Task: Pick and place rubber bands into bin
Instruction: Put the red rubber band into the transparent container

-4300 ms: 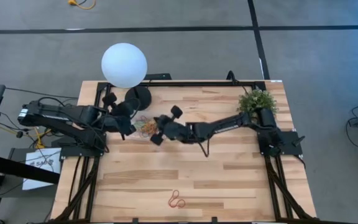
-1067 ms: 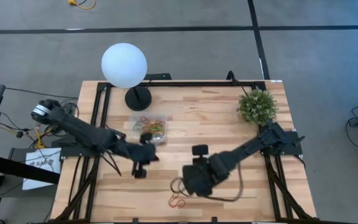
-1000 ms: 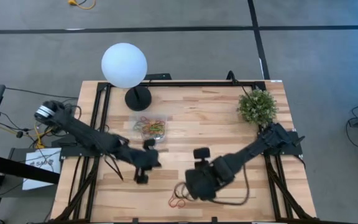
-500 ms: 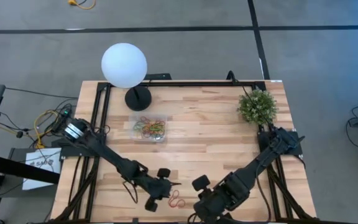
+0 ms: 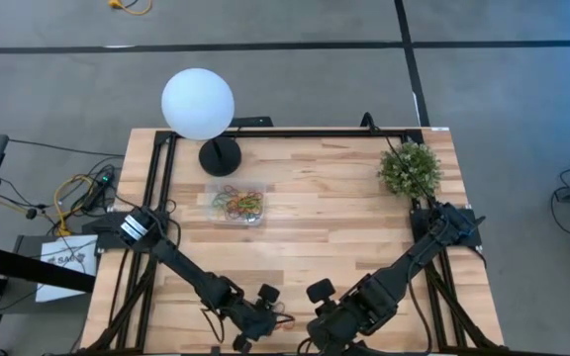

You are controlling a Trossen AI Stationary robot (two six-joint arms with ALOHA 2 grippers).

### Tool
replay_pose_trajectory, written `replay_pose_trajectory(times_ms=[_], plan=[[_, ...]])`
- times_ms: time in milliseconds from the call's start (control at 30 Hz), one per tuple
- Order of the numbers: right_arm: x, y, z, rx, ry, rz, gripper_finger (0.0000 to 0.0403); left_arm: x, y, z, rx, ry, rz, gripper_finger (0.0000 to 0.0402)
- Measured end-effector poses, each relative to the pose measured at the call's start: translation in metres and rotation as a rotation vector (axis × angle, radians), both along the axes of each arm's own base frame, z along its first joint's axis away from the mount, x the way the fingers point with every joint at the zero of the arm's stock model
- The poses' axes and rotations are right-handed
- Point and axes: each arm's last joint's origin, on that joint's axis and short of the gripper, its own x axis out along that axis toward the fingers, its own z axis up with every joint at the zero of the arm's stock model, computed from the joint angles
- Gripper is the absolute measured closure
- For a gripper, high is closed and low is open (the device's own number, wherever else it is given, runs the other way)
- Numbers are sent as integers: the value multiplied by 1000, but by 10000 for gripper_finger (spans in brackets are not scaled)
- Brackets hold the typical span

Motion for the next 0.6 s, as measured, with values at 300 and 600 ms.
replay_pose_trajectory(times_ms=[300,600], plan=[[-1,0,-1,-6,7,1,296,7,8,-8,33,7,43,247],[-1,0,-1,-10,6,8,296,1,4,-9,35,44,4,360]])
